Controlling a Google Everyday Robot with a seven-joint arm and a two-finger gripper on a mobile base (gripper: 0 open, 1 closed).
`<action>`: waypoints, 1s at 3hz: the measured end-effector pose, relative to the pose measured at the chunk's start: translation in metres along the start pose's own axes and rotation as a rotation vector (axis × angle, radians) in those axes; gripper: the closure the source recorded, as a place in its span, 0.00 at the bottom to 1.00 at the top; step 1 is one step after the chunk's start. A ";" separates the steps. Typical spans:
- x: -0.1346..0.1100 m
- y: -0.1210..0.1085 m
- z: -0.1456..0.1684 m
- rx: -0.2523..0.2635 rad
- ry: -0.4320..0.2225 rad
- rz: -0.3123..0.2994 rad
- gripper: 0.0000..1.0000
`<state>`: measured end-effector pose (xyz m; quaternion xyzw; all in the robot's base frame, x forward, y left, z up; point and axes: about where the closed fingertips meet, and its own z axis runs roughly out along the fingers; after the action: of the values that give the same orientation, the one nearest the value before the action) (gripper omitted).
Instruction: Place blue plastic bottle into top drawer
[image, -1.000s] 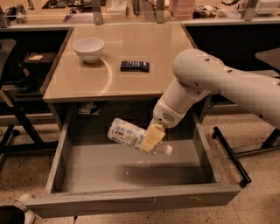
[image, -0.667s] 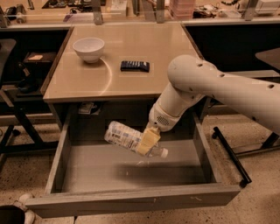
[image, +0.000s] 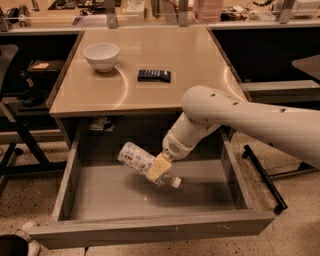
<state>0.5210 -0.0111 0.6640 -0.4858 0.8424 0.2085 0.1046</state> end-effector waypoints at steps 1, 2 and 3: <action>0.002 -0.007 0.019 0.025 -0.008 0.067 1.00; 0.009 -0.012 0.036 0.049 -0.002 0.145 1.00; 0.014 -0.015 0.046 0.061 0.004 0.188 1.00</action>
Offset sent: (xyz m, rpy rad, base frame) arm 0.0069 0.0019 -0.0607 -0.0485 0.0489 -0.2500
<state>0.5258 -0.0080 0.6142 -0.4015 0.8905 0.1906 0.0976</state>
